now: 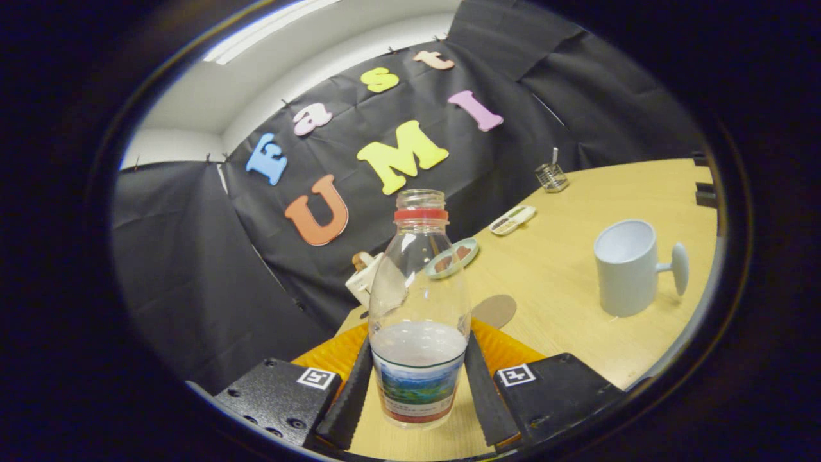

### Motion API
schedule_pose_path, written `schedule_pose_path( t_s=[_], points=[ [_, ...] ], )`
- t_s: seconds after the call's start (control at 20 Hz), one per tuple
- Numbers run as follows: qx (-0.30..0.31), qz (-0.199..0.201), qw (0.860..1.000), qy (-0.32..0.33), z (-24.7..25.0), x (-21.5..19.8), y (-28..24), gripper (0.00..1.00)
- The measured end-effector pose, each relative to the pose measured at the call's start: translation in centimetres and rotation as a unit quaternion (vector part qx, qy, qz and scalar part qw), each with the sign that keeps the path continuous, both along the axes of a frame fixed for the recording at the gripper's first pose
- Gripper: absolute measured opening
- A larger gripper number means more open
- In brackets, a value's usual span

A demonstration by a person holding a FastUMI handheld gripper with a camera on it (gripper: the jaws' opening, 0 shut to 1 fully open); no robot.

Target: Take the bottle from table, then pour the juice into the cup, finally place the bottle on the coaster

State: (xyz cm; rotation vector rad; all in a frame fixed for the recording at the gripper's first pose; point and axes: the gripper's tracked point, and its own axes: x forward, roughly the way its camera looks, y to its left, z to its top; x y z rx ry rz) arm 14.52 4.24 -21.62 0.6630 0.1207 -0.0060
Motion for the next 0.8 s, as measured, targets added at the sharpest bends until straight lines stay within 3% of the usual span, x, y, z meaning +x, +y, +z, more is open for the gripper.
schedule_pose_path(
  t_s=[0.2, 0.45, 0.8],
  points=[
    [0.098, -0.013, 0.995, 0.002, 0.2, -0.2, -2.3, 0.77],
    [0.142, -0.011, 0.99, 0.009, 0.8, -0.5, -3.7, 0.77],
    [0.285, -0.015, 0.958, 0.02, 0.5, -0.2, -4.8, 0.76]
  ],
)
